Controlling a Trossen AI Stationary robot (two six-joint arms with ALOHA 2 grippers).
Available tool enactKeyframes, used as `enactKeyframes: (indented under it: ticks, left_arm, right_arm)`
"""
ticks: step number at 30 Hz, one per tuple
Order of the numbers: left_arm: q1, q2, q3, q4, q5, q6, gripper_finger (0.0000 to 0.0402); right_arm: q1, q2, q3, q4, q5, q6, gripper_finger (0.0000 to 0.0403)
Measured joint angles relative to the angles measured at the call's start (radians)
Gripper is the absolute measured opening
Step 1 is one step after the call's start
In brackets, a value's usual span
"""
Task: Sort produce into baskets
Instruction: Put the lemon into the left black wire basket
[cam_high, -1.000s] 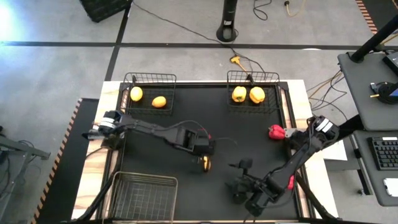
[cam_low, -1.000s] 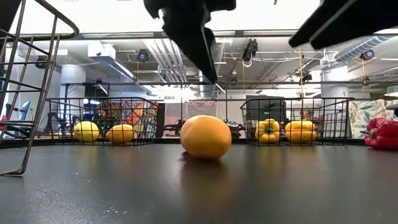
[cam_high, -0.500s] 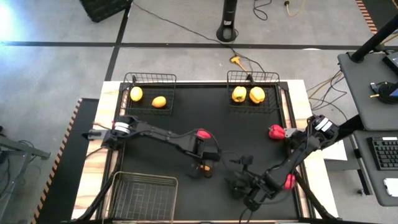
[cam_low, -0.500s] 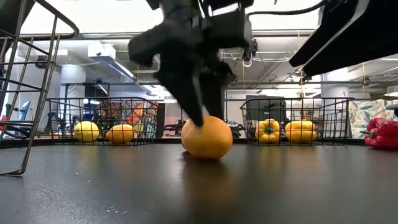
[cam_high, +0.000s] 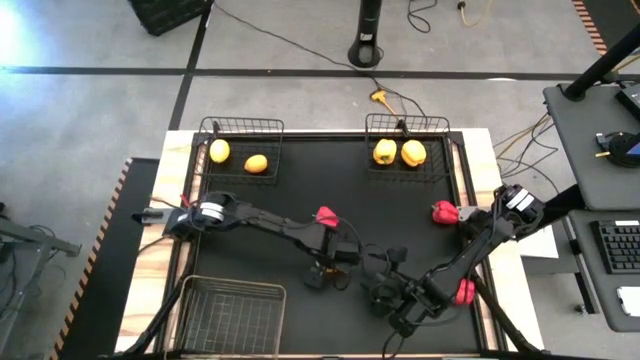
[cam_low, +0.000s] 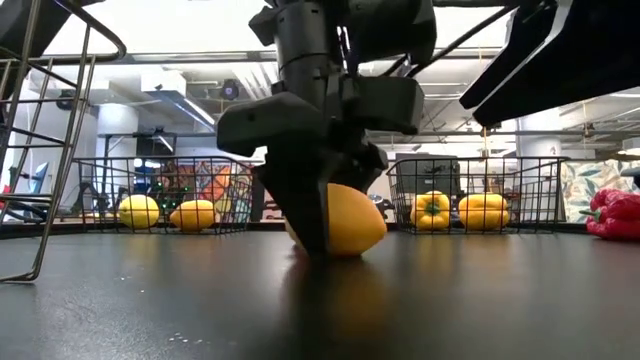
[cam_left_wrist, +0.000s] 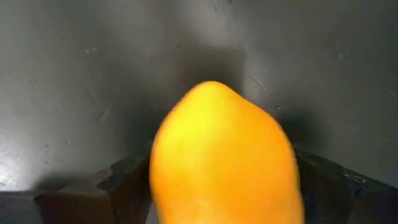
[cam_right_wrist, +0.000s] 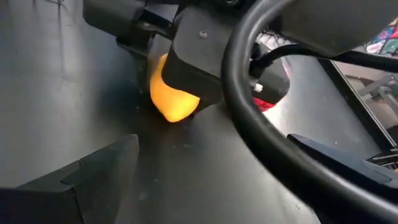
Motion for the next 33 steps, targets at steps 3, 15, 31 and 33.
enactKeyframes:
  ticks: [3, 15, 31, 33]
  left_arm:
    - [0.0, 0.009, 0.017, -0.013, -0.001, 0.001, 0.0297]
    - [-0.001, -0.031, 0.087, -0.109, -0.049, -0.021, 0.0225]
    - [0.105, -0.498, 0.007, -0.412, -0.417, -0.288, 0.023]
    - [0.164, -0.576, -0.054, -0.41, -0.419, -0.341, 0.023]
  right_arm:
    - [-0.002, 0.0, 0.0, -0.012, -0.003, 0.0, 0.0399]
    - [-0.006, 0.0, -0.001, -0.027, -0.003, -0.002, 0.0399]
    - [-0.031, 0.0, -0.002, -0.044, 0.023, -0.04, 0.0398]
    - [-0.032, 0.0, -0.003, -0.044, 0.023, -0.041, 0.0398]
